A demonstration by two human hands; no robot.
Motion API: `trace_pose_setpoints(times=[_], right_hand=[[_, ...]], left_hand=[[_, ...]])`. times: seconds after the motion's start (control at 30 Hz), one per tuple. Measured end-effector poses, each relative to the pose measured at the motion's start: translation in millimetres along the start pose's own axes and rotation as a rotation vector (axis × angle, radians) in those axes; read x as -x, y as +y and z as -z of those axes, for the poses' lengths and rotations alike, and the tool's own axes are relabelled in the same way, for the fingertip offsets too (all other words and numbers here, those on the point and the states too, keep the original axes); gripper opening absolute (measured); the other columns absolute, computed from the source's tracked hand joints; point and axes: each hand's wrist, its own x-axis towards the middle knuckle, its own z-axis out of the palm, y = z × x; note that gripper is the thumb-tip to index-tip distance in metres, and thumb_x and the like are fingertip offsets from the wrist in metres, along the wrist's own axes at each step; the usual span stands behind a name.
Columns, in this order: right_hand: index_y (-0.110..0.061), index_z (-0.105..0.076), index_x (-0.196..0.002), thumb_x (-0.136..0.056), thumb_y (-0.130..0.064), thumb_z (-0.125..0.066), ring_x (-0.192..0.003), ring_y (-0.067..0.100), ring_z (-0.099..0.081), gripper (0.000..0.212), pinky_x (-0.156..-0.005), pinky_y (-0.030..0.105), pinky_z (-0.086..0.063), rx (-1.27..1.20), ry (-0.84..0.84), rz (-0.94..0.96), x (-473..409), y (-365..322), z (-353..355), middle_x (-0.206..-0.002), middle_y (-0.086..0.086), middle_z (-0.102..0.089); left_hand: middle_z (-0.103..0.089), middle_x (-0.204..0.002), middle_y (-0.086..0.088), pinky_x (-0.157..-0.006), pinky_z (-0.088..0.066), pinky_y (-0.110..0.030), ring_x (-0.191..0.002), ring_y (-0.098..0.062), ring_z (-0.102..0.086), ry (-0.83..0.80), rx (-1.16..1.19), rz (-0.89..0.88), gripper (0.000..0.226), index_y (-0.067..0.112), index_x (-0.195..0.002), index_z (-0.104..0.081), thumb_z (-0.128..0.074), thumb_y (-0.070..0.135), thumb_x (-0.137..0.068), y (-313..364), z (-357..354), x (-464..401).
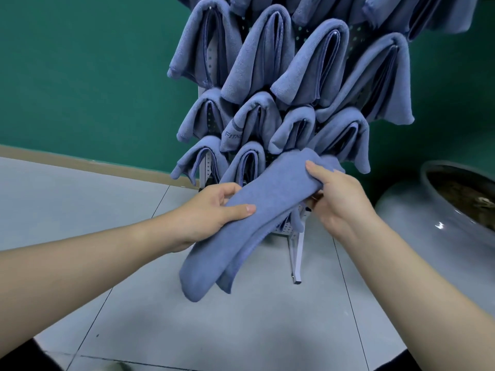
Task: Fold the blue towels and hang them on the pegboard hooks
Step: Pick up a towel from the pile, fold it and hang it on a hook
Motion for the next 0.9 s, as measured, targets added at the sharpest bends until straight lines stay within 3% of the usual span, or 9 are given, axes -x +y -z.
trace_pose_setpoints(times=[0.17,0.27,0.33,0.43,0.53,0.6,0.7,0.77,0.9], right_hand=[[-0.009,-0.068,-0.116,-0.091,-0.016,-0.077,-0.100,0.027,-0.075,0.027,-0.092,0.046,-0.061,0.467,-0.035,0.031,-6,17,37,-0.106,0.013,-0.077],[-0.021,-0.063,-0.126,-0.088,-0.014,-0.071,-0.108,0.014,-0.067,0.039,-0.101,0.033,-0.054,0.780,-0.063,0.280,11,28,44,-0.122,-0.001,-0.069],[-0.025,-0.055,-0.142,-0.081,-0.016,-0.065,-0.126,0.004,-0.054,0.063,-0.111,0.021,-0.041,0.917,-0.207,0.512,28,32,45,-0.139,-0.008,-0.058],[-0.031,-0.039,-0.156,-0.078,-0.019,-0.066,-0.151,0.002,-0.028,0.083,-0.126,0.036,-0.021,1.090,-0.418,0.792,48,43,45,-0.162,-0.012,-0.037],[-0.026,-0.033,-0.160,-0.078,-0.035,-0.069,-0.154,0.007,-0.025,0.090,-0.126,0.048,-0.022,1.109,-0.428,0.922,60,57,37,-0.166,-0.009,-0.032],[-0.027,-0.030,-0.160,-0.074,-0.038,-0.073,-0.154,0.008,-0.026,0.098,-0.124,0.050,-0.026,1.095,-0.458,0.907,64,64,30,-0.166,-0.008,-0.032],[-0.026,-0.036,-0.158,-0.078,-0.034,-0.071,-0.149,0.009,-0.036,0.088,-0.118,0.047,-0.037,0.985,-0.424,0.881,65,74,25,-0.160,-0.005,-0.041],[-0.024,-0.045,-0.153,-0.080,-0.027,-0.057,-0.143,0.011,-0.046,0.074,-0.113,0.044,-0.043,0.900,-0.342,0.884,66,77,24,-0.154,-0.003,-0.050],[-0.017,-0.056,-0.146,-0.075,-0.021,-0.048,-0.136,0.010,-0.051,0.071,-0.109,0.032,-0.046,0.904,-0.241,0.840,71,71,25,-0.147,-0.003,-0.059]], left_hand=[[-0.076,-0.098,-0.011,-0.074,-0.055,-0.025,-0.086,-0.016,-0.069,-0.088,-0.025,0.025,0.022,0.007,-0.111,-0.066,-0.071,0.021,-0.095,-2,9,3],[-0.076,-0.096,-0.002,-0.073,-0.054,-0.022,-0.085,-0.013,-0.070,-0.154,-0.030,0.020,0.018,0.010,-0.109,-0.068,-0.070,0.022,-0.096,2,8,6],[-0.074,-0.090,0.000,-0.069,-0.053,-0.021,-0.080,-0.012,-0.068,-0.168,-0.016,-0.003,0.017,0.011,-0.103,-0.068,-0.073,0.025,-0.096,4,6,7],[-0.072,-0.086,-0.002,-0.065,-0.052,-0.021,-0.074,-0.013,-0.066,-0.195,0.033,-0.017,0.021,0.013,-0.096,-0.068,-0.070,0.032,-0.087,8,1,10],[-0.072,-0.086,-0.004,-0.067,-0.053,-0.022,-0.077,-0.016,-0.068,-0.244,0.086,-0.035,0.011,0.020,-0.087,-0.073,-0.067,0.028,-0.085,11,-5,13],[-0.075,-0.098,-0.012,-0.080,-0.056,-0.031,-0.089,-0.023,-0.071,-0.259,0.121,-0.040,0.019,0.013,-0.098,-0.075,-0.064,0.024,-0.086,12,-9,14],[-0.071,-0.108,-0.027,-0.091,-0.049,-0.044,-0.098,-0.031,-0.068,-0.247,0.118,-0.024,0.036,-0.004,-0.110,-0.066,-0.063,0.020,-0.083,13,-12,16],[-0.070,-0.097,-0.021,-0.086,-0.049,-0.040,-0.093,-0.026,-0.068,-0.209,0.087,-0.008,0.030,0.001,-0.103,-0.068,-0.063,0.019,-0.080,13,-14,18],[-0.074,-0.104,-0.019,-0.088,-0.052,-0.037,-0.095,-0.021,-0.071,-0.126,0.027,0.004,0.036,0.007,-0.110,-0.069,-0.070,0.029,-0.081,14,-21,23]])
